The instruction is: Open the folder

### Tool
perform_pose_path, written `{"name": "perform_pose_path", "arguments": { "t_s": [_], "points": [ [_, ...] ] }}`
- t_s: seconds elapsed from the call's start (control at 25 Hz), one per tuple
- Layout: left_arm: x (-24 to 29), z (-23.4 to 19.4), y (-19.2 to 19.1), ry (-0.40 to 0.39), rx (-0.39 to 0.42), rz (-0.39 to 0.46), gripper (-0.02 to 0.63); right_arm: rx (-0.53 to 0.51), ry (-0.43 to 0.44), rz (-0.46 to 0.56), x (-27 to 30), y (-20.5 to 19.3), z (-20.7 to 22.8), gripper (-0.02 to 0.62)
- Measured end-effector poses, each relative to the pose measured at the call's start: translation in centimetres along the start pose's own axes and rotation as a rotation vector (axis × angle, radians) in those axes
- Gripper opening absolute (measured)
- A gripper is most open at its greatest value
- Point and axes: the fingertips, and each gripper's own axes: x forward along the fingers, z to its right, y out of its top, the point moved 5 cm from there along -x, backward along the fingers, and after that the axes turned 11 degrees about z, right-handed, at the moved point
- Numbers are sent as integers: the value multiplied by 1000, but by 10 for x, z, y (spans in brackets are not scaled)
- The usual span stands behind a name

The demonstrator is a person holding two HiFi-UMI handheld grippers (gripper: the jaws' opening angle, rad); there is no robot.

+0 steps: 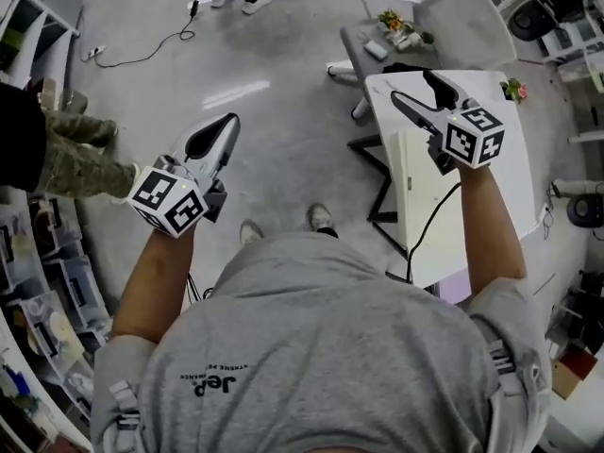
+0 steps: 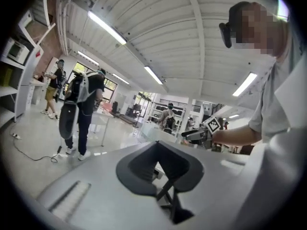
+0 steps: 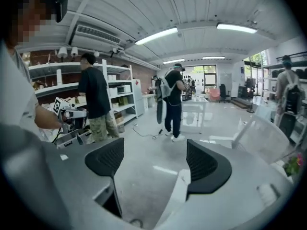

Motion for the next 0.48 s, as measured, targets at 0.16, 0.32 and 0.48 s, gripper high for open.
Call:
{"name": "perform_pose_path", "arguments": {
  "t_s": [0.16, 0.32, 0.48],
  "points": [
    [42, 5, -25, -122, 6, -59, 57, 8, -121, -94, -28, -31, 35, 386],
    [88, 33, -56, -213, 10, -118, 57, 12, -148, -172, -51, -66, 64, 386],
    [130, 66, -86, -274, -11, -150, 57, -30, -56, -281, -52, -96, 82, 386]
  ]
}}
